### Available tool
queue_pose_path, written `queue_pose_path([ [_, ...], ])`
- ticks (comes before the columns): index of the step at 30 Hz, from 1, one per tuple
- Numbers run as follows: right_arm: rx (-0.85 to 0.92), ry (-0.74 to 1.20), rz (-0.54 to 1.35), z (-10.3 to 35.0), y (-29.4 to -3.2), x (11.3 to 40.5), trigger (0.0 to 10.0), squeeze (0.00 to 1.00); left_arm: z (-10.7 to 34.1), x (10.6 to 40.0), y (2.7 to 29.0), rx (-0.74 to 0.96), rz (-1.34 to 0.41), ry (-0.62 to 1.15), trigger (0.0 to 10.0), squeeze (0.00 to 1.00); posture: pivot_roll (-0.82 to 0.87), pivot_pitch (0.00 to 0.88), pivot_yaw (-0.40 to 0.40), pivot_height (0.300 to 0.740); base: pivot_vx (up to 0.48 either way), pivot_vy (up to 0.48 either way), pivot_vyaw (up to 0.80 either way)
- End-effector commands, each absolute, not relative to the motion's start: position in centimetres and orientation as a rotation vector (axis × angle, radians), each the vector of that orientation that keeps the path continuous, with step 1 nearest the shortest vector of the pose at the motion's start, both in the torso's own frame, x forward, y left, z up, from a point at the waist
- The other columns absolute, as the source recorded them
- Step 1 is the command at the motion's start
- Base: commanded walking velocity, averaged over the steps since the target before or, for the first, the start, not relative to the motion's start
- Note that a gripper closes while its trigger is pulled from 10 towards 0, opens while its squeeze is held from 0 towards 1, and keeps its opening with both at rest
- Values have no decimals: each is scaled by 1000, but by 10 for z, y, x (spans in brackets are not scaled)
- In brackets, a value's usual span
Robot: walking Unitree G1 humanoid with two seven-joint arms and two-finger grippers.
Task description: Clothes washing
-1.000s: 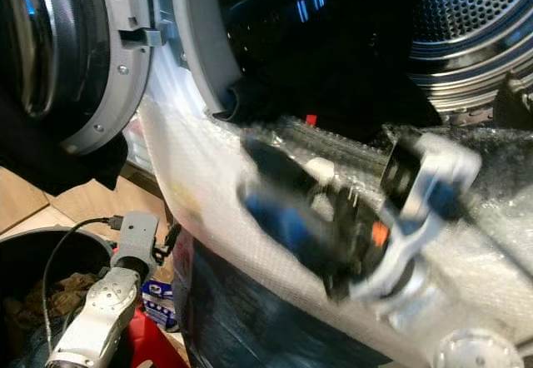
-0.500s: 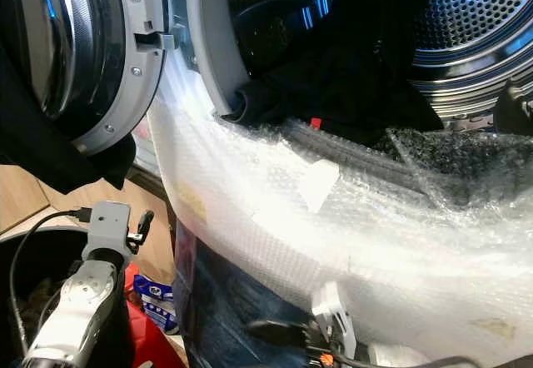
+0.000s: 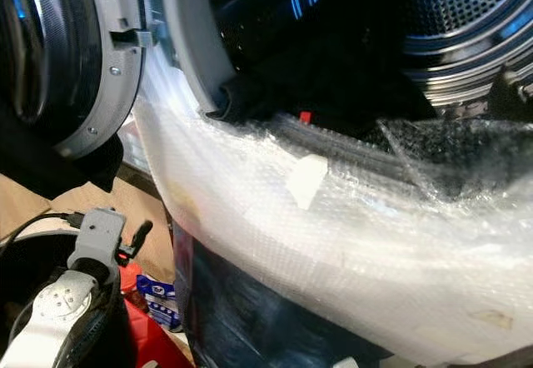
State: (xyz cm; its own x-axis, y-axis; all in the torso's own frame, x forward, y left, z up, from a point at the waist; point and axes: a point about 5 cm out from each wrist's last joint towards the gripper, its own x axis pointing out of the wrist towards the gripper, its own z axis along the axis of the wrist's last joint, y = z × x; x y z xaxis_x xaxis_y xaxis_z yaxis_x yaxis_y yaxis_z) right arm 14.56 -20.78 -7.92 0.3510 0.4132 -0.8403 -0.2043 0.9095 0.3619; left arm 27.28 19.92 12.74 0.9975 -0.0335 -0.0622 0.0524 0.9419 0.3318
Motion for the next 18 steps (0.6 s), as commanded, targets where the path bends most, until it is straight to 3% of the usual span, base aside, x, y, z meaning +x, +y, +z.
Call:
queue_pose_path([
  [1, 154, 1182, 268, -86, -219, 139, 10000, 0, 132, 268, 198, 335, -27, 66, 10000, 0, 134, 47, -34, 740, 0, 0, 0],
  [7, 192, 1209, 179, -97, -207, 129, 10000, 0, 146, 259, 217, 297, 93, 131, 10000, 0, 173, 47, -29, 740, 0, 0, 0],
  [12, 126, 1254, -89, -103, -216, 122, 10000, 0, 155, 259, 229, 226, 164, 270, 10000, 0, 196, 42, -13, 740, 0, 0, 0],
  [13, 113, 1254, -158, -104, -217, 122, 10000, 0, 160, 253, 244, 238, 218, 327, 10000, 0, 212, 42, 4, 740, 0, 0, 0],
  [18, 129, 1248, -136, -104, -209, 126, 10000, 0, 168, 242, 274, 248, 334, 376, 10000, 0, 230, 54, 13, 740, 0, 0, 0],
])
